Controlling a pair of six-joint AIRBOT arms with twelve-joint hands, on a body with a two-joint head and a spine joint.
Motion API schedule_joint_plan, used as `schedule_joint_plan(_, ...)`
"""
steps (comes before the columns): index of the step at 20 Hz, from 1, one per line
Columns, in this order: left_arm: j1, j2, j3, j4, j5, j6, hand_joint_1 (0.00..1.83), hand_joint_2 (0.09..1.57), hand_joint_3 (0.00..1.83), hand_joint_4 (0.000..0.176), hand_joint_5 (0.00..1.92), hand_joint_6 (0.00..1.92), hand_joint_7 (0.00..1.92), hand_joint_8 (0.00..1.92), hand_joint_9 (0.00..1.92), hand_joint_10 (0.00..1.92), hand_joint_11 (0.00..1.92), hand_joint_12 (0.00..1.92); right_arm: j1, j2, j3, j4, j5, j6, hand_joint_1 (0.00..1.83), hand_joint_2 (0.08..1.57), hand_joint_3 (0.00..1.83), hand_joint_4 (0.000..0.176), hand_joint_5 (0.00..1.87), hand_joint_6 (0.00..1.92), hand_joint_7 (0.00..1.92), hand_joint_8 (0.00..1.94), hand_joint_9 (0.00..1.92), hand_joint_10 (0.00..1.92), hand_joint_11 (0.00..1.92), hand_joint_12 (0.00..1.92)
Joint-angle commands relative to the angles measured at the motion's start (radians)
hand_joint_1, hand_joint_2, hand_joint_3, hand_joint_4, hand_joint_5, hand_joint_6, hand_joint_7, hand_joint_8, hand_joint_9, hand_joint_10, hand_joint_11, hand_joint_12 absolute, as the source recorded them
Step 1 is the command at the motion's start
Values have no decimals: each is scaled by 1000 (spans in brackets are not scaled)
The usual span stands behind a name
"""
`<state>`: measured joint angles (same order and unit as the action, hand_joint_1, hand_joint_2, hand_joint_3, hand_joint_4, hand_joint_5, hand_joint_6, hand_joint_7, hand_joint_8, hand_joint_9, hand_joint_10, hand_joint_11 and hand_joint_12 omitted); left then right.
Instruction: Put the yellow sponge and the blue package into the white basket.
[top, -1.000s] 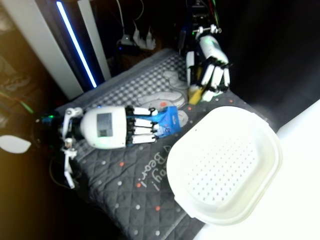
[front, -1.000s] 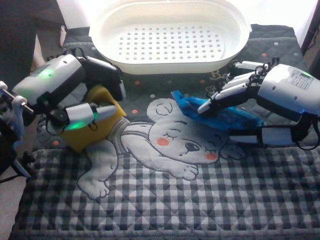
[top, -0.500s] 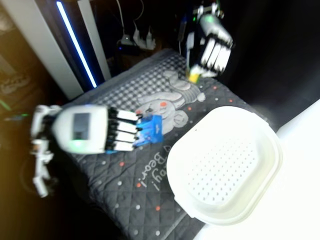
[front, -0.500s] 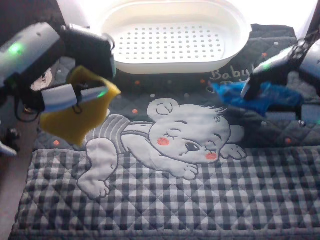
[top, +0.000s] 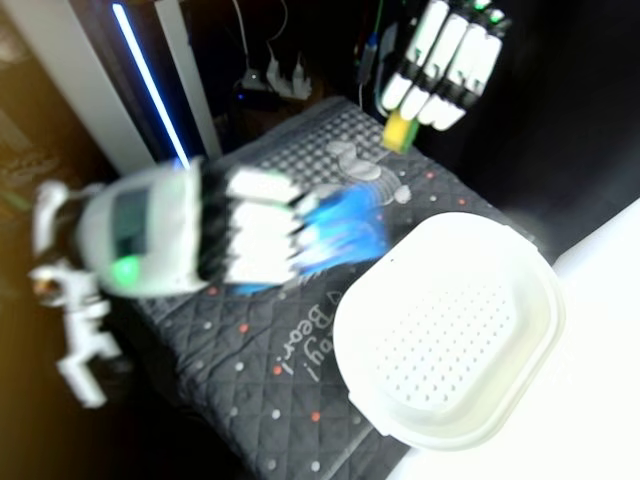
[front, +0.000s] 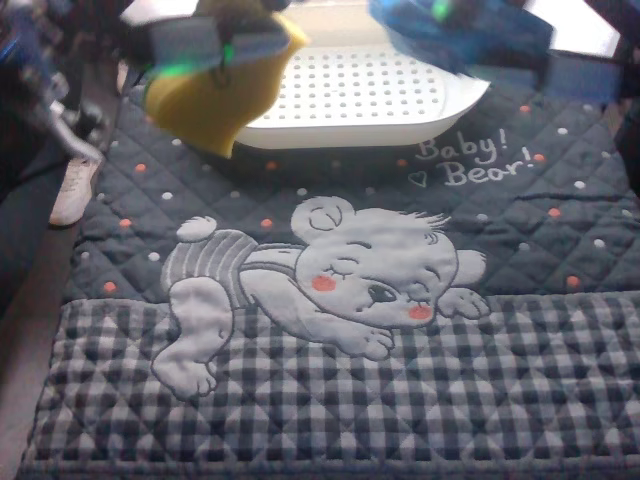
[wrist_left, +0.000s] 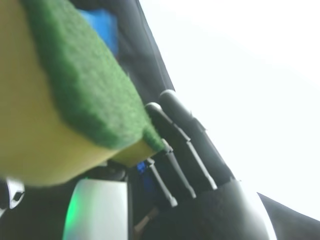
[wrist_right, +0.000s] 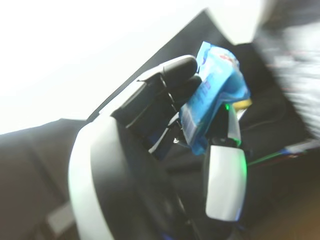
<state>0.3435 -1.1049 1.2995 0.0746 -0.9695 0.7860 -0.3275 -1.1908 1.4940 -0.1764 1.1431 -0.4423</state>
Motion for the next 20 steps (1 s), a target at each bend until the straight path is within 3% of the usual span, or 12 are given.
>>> schedule_joint_plan(1, -38, -19, 31, -28, -34, -5, 1395, 1068, 1, 0, 898, 950, 1110, 739, 1122, 912, 1160, 648, 20, -11, 28, 22, 26, 4, 1315, 1008, 2, 0, 1175, 527, 1335, 447, 1224, 820, 1032, 1197)
schedule_joint_plan(7, -191, -216, 275, -32, 191, -26, 1396, 1049, 0, 0, 986, 859, 1147, 594, 1142, 915, 1198, 591, 165, -201, 258, 25, -190, 4, 1395, 1057, 0, 0, 985, 806, 1152, 576, 1115, 1029, 1158, 914)
schedule_joint_plan(9, -212, -271, 347, -39, 254, -26, 1395, 1055, 1, 0, 988, 858, 1130, 634, 1114, 956, 1173, 595, 173, -254, 323, 26, -246, 4, 1259, 1073, 0, 0, 1010, 850, 1164, 762, 1214, 516, 1064, 1005)
schedule_joint_plan(10, -217, -289, 376, -42, 292, -26, 1397, 1046, 0, 0, 1034, 779, 1156, 607, 1111, 954, 1166, 645, 175, -281, 356, 24, -283, 4, 1365, 1068, 0, 0, 987, 807, 1117, 687, 1120, 939, 1068, 948)
schedule_joint_plan(11, -224, -310, 408, -42, 336, -28, 1398, 1042, 1, 0, 1047, 747, 1170, 587, 1106, 966, 1115, 732, 176, -303, 384, 23, -314, 4, 1284, 1062, 1, 0, 1020, 807, 1183, 718, 1223, 563, 1149, 834)
schedule_joint_plan(13, -228, -331, 437, -41, 379, -28, 1394, 1052, 2, 0, 1044, 753, 1171, 604, 1037, 1062, 939, 914, 177, -308, 393, 19, -335, 4, 1401, 1029, 0, 0, 1071, 585, 1219, 525, 1209, 912, 1177, 820)
schedule_joint_plan(14, -222, -330, 440, -46, 384, -28, 1241, 1129, 3, 0, 886, 1090, 1011, 934, 913, 534, 745, 814, 177, -308, 386, 13, -336, 4, 1398, 1040, 0, 0, 994, 752, 1260, 447, 1141, 969, 751, 916)
schedule_joint_plan(15, -213, -326, 438, -49, 377, -37, 1241, 1129, 3, 0, 886, 1090, 1011, 934, 913, 534, 745, 814, 177, -308, 374, 13, -334, 4, 1398, 1040, 0, 0, 994, 752, 1260, 447, 1141, 969, 751, 916)
schedule_joint_plan(16, -199, -319, 433, -49, 358, -64, 1203, 1115, 0, 0, 728, 424, 782, 389, 809, 223, 583, 750, 177, -307, 358, 10, -320, 4, 1151, 1054, 0, 0, 816, 277, 993, 156, 935, 410, 543, 857)
schedule_joint_plan(17, -179, -302, 420, -50, 324, -102, 1119, 1060, 0, 4, 578, 120, 558, 106, 557, 52, 275, 653, 177, -286, 326, 0, -306, 4, 896, 1073, 0, 40, 565, 60, 608, 30, 592, 107, 263, 736)
schedule_joint_plan(19, -148, -264, 378, -59, 272, -110, 875, 995, 0, 119, 221, 4, 157, 3, 160, 1, 10, 552, 177, -258, 289, -14, -285, 4, 629, 984, 0, 164, 244, 1, 150, 0, 147, 3, 21, 608)
schedule_joint_plan(20, -131, -242, 351, -59, 242, -108, 812, 932, 0, 131, 128, 2, 43, 3, 42, 3, 1, 389, 177, -224, 265, -15, -265, 4, 575, 972, 0, 174, 195, 0, 100, 0, 85, 0, 3, 606)
